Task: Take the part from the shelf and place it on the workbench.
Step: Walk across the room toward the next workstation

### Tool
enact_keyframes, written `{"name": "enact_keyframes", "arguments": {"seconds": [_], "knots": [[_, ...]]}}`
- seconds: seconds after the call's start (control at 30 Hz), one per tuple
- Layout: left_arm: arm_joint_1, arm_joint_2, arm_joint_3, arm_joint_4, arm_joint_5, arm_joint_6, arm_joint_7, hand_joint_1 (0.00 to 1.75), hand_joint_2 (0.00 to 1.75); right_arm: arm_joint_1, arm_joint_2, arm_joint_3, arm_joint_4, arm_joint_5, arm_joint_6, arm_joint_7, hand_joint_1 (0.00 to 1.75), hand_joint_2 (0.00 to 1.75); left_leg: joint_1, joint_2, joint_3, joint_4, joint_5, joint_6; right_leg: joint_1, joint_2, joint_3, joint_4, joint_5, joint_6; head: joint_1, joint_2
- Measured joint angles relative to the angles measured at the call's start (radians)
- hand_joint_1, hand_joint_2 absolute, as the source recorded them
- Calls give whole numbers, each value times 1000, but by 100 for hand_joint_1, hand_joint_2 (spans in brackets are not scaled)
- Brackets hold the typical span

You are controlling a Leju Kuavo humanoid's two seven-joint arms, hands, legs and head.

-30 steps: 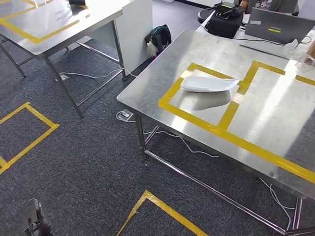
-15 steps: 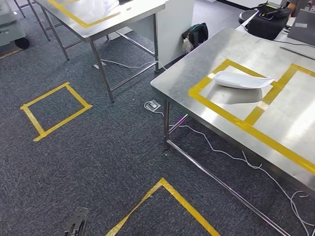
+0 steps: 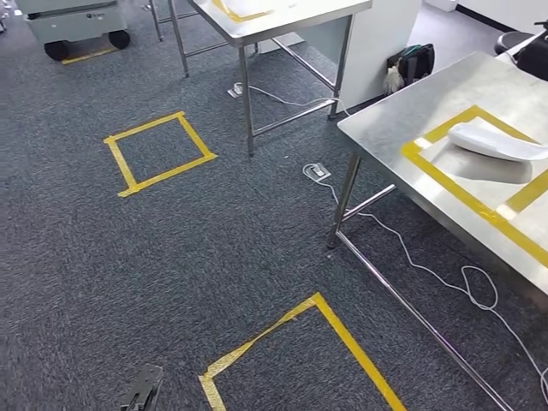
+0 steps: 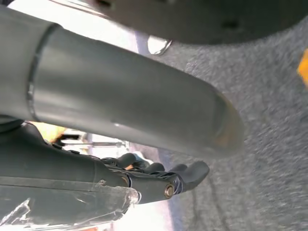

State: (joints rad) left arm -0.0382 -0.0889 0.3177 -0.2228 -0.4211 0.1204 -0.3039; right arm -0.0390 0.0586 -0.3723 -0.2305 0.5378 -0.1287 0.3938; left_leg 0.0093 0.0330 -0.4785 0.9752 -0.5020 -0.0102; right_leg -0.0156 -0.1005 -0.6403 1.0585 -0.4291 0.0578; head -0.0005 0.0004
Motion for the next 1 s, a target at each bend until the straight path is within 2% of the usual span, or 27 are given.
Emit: {"name": "enact_keyframes", "arguments": {"seconds": [0.07,0.1,0.13,0.17,0.2,0.23,0.3,0.33,0.37,0.43,0.47,0.5,0.57,0.6,0.63,0.67,0.7,0.73,0.8,0.83,0.87,0.9,0.93,0.97,1.0], "knots": [[-1,1,-2,1,-2,1,-5,0,0,5,0,-2,1,0,0,-1,0,0,-4,-23,-16,0,17,17,-1,66,-38,109,-76,3,1,0],[-5,0,-4,2,-4,4,-6,0,0,8,0,-4,2,-1,-1,-2,0,0,-8,-37,-27,0,26,22,2,85,-60,175,-112,0,2,0],[-7,0,-6,2,-6,8,-6,0,0,10,0,-6,3,-1,-1,-2,0,0,-13,-53,-38,0,35,25,6,94,-72,222,-134,-5,2,0],[-7,-1,-7,2,-8,12,-6,0,0,10,0,-8,3,-1,-1,-2,0,0,-17,-68,-48,0,44,27,11,99,-69,235,-138,-11,2,0],[-6,-1,-8,2,-9,15,-6,0,0,10,0,-9,3,-1,-1,-2,0,0,-21,-82,-57,0,52,28,16,104,-45,208,-125,-20,2,0],[-5,-1,-8,2,-10,18,-6,0,0,10,0,-10,4,-1,-1,-2,0,0,-24,-96,-64,0,60,28,22,112,-3,147,-100,-30,1,0],[-6,-2,-8,2,-13,21,-4,0,0,7,-2,-12,4,0,-1,-2,0,0,-26,-120,-75,1,72,26,30,153,84,5,-65,-46,1,0],[-7,-3,-8,2,-15,23,-3,0,0,5,-3,-13,4,0,-1,-3,0,0,-26,-130,-80,2,77,23,32,167,109,-39,-58,-49,1,0],[-8,-4,-8,2,-15,24,0,0,0,4,-4,-14,4,0,-1,-5,0,0,-24,-137,-84,2,81,19,34,174,121,-59,-57,-51,1,0],[-7,-4,-9,2,-16,25,4,0,0,2,-5,-17,4,0,-2,-10,0,0,-22,-151,-92,3,89,8,35,153,124,-65,-46,-54,2,0],[-6,-4,-9,2,-16,25,5,0,0,1,-5,-18,4,0,-1,-11,0,0,-22,-141,-99,10,84,4,34,142,124,-71,-39,-58,1,0],[-6,-3,-9,2,-16,26,7,0,0,1,-5,-19,4,1,-1,-11,0,0,-23,-122,-112,30,68,0,32,129,124,-77,-31,-62,-2,0],[-9,-3,-9,2,-16,28,9,0,0,5,-5,-20,4,2,-1,-12,0,0,-21,-70,-159,129,-1,-10,30,101,119,-85,-22,-67,-8,0],[-11,-3,-9,2,-16,28,9,0,0,7,-5,-21,4,2,-1,-12,0,0,-17,-57,-188,197,-36,-17,30,85,115,-85,-21,-68,-10,0],[-11,-3,-10,2,-16,29,9,0,0,8,-5,-21,4,2,-1,-13,0,0,-12,-51,-210,252,-59,-24,29,70,111,-85,-19,-66,-10,0],[-11,-4,-10,2,-16,28,9,0,0,9,-5,-21,4,3,-1,-13,0,0,-7,-47,-217,278,-63,-31,28,55,108,-84,-18,-64,-10,0],[-10,-3,-10,2,-16,26,9,0,0,8,-5,-22,4,4,0,-13,0,0,-1,-43,-205,267,-49,-37,26,41,105,-83,-17,-62,-10,0],[-8,-3,-10,2,-16,24,8,0,0,7,-5,-22,4,5,0,-13,0,0,4,-34,-175,219,-22,-43,23,29,103,-80,-16,-58,-10,0],[-11,-5,-10,2,-16,17,4,0,0,6,-5,-22,4,9,0,-13,0,0,11,19,-94,86,30,-54,23,6,98,-68,-20,-46,-14,0],[-13,-7,-10,2,-16,15,3,0,0,6,-6,-22,4,10,-1,-13,0,0,12,40,-69,42,42,-50,25,-4,97,-61,-23,-38,-14,0],[-15,-8,-10,2,-16,13,2,0,0,6,-7,-22,4,11,-3,-14,0,0,12,53,-58,19,46,-42,27,-16,97,-56,-26,-32,-14,0],[-16,-9,-10,2,-16,13,2,0,0,5,-7,-22,4,12,-5,-14,0,0,9,49,-59,14,45,-29,28,-27,98,-54,-28,-26,-13,0],[-14,-8,-11,2,-17,13,1,0,0,4,-7,-22,4,13,-6,-14,0,0,7,34,-63,16,47,-16,25,-38,101,-55,-28,-22,-9,0],[-12,-7,-10,2,-17,15,1,0,0,3,-7,-22,4,14,-8,-14,0,0,6,22,-66,15,50,-7,21,-32,100,-51,-34,-16,-9,0],[-11,-6,-10,2,-18,17,1,0,0,3,-7,-22,4,14,-9,-14,0,0,6,10,-69,14,54,1,17,-10,93,-36,-49,-10,-8,0]]}}
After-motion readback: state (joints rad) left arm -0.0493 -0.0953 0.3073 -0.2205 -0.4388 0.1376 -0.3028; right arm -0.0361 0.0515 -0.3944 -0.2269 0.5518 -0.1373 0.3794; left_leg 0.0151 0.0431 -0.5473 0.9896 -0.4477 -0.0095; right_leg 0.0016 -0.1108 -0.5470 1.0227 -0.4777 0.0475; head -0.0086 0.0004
